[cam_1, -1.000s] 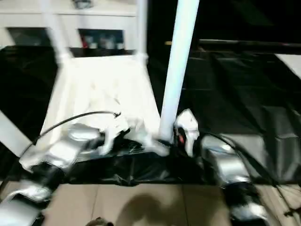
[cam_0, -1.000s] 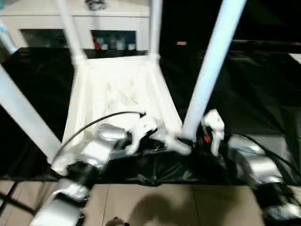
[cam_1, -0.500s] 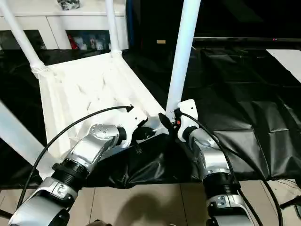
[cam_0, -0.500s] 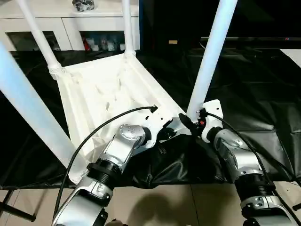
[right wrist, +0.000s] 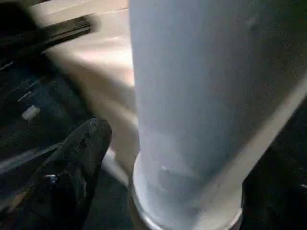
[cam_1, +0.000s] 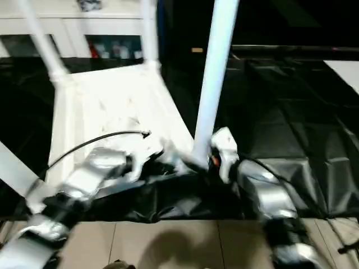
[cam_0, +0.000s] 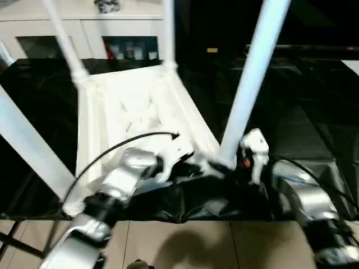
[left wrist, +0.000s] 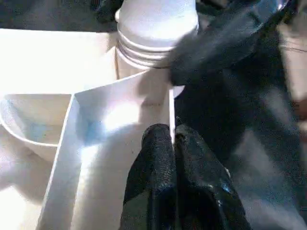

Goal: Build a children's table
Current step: Rotate leg to tighten

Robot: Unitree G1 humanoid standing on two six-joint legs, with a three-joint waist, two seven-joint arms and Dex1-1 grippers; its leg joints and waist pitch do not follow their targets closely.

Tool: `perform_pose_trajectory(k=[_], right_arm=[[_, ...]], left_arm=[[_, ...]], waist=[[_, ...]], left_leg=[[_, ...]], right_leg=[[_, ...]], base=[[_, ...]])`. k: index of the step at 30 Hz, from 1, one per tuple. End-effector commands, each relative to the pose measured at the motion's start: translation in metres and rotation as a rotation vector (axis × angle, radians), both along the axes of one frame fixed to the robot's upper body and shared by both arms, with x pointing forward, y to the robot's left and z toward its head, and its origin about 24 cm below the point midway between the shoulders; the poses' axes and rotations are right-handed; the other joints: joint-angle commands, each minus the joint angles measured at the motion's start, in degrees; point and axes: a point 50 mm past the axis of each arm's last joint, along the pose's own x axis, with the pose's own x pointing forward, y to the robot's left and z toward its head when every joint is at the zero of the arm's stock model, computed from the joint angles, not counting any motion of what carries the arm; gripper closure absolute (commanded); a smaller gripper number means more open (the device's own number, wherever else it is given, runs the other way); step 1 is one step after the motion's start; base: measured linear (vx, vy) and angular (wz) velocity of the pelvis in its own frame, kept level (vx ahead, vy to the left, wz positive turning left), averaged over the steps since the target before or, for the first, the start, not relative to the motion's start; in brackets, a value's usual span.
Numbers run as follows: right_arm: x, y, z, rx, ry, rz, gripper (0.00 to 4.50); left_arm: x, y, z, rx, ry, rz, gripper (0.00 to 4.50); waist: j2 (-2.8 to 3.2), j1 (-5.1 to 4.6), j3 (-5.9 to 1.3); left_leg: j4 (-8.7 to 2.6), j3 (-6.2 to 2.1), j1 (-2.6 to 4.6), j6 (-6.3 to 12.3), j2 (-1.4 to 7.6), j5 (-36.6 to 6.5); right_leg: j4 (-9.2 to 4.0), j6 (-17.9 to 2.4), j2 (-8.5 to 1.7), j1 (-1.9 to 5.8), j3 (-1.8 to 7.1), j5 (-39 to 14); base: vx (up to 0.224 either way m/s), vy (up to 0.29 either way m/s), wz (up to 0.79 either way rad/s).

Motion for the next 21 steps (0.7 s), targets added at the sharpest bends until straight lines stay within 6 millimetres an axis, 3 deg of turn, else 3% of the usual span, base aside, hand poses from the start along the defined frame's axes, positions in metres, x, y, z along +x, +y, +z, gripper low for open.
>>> perform_pose_trajectory(k=[1,3,4,5,13,21], right_arm=[[-0.009,0.015,-0.002,0.023,0.032,0.137,0.43],[-0.009,0.014,-0.001,0.023,0.035,0.148,0.56],[-0.01,0.011,0.001,0.022,0.043,0.176,0.66],[-0.01,0.01,0.002,0.023,0.046,0.194,0.66],[-0.016,0.007,0.003,-0.031,0.072,0.297,1.4],[-0.016,0.013,0.0,-0.028,0.068,0.297,1.84]], left_arm=[[-0.008,-0.017,0.013,-0.062,-0.013,-0.151,4.5],[-0.008,-0.015,0.013,-0.059,-0.004,-0.158,4.5],[-0.008,-0.011,0.012,-0.05,0.004,-0.164,4.5],[-0.008,-0.009,0.012,-0.045,0.009,-0.169,4.5],[-0.01,-0.002,0.012,-0.042,0.036,-0.2,4.5],[-0.008,-0.002,0.012,-0.045,0.028,-0.186,4.5]], waist=[[-0.77,0.15,-3.38],[-0.78,0.31,-3.26],[-1.09,0.38,-3.23],[-0.92,0.56,-3.29],[-1.14,1.32,-3.48],[-1.37,1.33,-3.45]], left_leg=[[-3.76,-0.39,0.88,3.57,1.84,-13.0],[-3.87,-0.43,0.92,3.09,1.81,-13.8],[-3.93,-0.41,1.08,2.77,1.86,-14.4],[-3.92,-0.47,1.13,2.59,1.88,-14.3],[-3.66,-0.35,0.9,3.21,1.85,-11.7],[-3.7,-0.39,0.8,2.98,1.77,-11.8]], right_leg=[[-4.77,-10.6,-4.51,2.43,2.65,-15.1],[-4.9,-10.6,-4.57,2.4,2.64,-16.5],[-5.03,-10.3,-4.58,2.32,2.64,-17.4],[-4.92,-10.3,-4.63,2.35,2.66,-17.5],[-4.52,-10.5,-4.66,2.45,2.68,-14.6],[-4.62,-10.0,-4.71,2.54,2.62,-15.9]], base=[[0.0,0.0,0.0],[0.0,0.0,0.0],[0.0,0.0,0.0],[0.0,0.0,0.0],[0.0,0.0,0.0],[0.0,0.0,0.0]])
